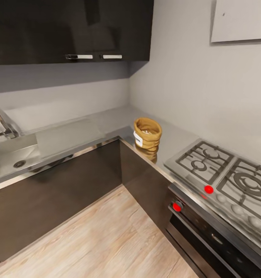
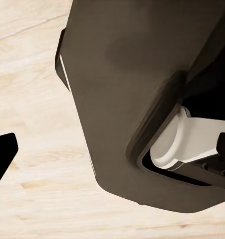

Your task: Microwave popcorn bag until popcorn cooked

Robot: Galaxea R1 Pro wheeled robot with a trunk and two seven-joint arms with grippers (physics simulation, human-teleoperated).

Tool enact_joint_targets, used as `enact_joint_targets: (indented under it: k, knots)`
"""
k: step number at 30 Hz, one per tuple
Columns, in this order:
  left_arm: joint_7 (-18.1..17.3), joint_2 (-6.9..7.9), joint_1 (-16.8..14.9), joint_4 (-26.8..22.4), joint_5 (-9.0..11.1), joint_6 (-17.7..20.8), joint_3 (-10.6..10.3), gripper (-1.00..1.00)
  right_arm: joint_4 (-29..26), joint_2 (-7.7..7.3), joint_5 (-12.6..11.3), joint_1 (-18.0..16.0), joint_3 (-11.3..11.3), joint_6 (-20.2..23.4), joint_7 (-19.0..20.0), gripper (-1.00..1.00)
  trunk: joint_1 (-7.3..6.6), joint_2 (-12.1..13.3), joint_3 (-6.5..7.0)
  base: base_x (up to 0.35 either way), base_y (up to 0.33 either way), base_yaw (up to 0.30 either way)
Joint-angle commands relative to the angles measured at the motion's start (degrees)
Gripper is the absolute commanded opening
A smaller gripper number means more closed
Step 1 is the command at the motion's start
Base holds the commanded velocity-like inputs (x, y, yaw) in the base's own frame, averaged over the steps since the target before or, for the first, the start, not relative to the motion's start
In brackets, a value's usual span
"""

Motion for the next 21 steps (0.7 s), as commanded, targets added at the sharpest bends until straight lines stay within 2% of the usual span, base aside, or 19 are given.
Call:
enact_joint_targets:
  k: [1, 14, 21]
  knots:
    - [0.0, -0.02, 0.0, 0.0, 0.1, -0.1, 0.3, 1.0, 0.2, -0.05, 0.4, -0.1, -0.5, -0.3, 0.1, 1.0, 0.04, 0.0, -0.05, 0.3, 0.018, 0.0]
    - [0.0, 0.0, 0.0, 0.0, 0.1, -0.1, 0.4, 1.0, 0.2, -0.11, 0.4, -0.1, -0.5, -0.3, 0.1, 1.0, 0.04, 0.0, -0.05, 0.246, 0.001, 0.0]
    - [0.3, -0.02, 0.0, 0.0, 0.2, -0.1, 0.4, 1.0, -1.3, 0.23, 0.7, -0.1, -0.5, -0.5, 0.7, 1.0, 0.04, 0.0, -0.05, 0.035, 0.0, 0.0]
